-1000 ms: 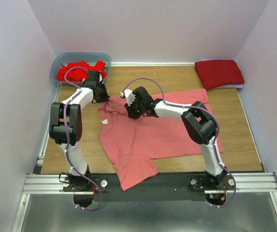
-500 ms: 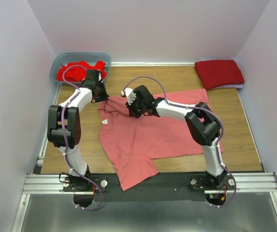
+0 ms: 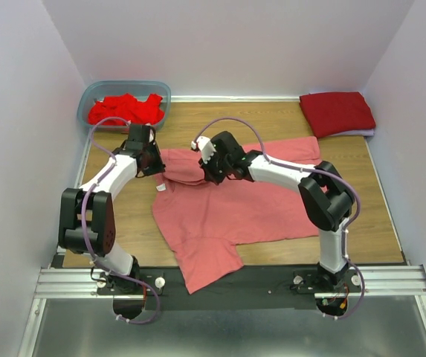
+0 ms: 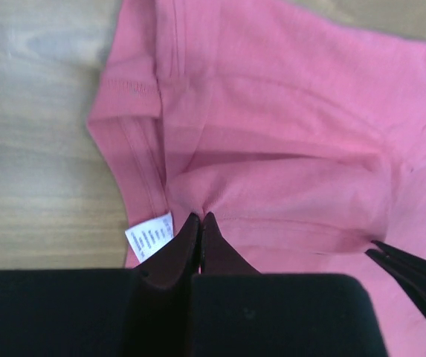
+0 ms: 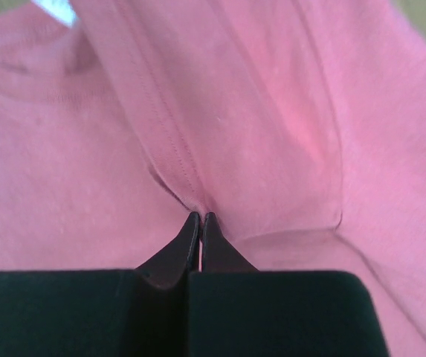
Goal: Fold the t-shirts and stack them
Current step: Fold the tshirt
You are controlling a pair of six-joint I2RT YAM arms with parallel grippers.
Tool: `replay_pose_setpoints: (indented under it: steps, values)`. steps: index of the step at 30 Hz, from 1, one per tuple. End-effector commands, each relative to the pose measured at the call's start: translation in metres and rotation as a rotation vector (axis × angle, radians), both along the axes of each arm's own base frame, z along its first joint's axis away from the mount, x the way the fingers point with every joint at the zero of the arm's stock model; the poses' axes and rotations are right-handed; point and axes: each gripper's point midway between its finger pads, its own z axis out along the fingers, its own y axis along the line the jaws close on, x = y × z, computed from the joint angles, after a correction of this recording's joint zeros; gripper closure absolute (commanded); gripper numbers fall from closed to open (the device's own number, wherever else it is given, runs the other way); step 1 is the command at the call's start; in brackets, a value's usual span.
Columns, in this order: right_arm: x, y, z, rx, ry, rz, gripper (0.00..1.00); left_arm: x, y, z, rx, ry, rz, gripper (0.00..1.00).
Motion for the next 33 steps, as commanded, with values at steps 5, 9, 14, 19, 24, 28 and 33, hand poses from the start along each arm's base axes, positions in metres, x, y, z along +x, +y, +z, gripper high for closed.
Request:
replay_pose_setpoints:
  steps: [5,9,14,19,24,28,33]
  values:
    - [-0.020,-0.023,0.003,-0.053,0.015,0.035,1.00,-0.034,-0.016,0.005,-0.032,0.017,-0.017,1.00]
    - [-0.022,-0.028,-0.002,-0.072,0.032,0.041,1.00,-0.051,-0.019,-0.006,-0.037,0.058,-0.019,1.00]
    - [-0.023,-0.032,-0.004,-0.089,0.036,0.047,1.00,-0.066,-0.018,-0.013,-0.046,0.076,0.004,1.00]
    - [-0.025,-0.036,-0.010,-0.108,0.048,0.054,0.99,-0.074,-0.018,-0.017,-0.059,0.080,0.039,1.00]
    - [-0.029,-0.038,-0.024,-0.129,0.074,0.062,0.99,-0.081,-0.022,-0.026,-0.075,0.096,0.044,1.00]
    - [-0.030,-0.040,-0.034,-0.147,0.094,0.059,0.97,-0.088,-0.026,-0.036,-0.078,0.114,0.039,1.00]
    - [-0.033,-0.039,-0.035,-0.143,0.110,0.064,0.90,-0.097,-0.027,-0.048,-0.090,0.135,0.052,0.97]
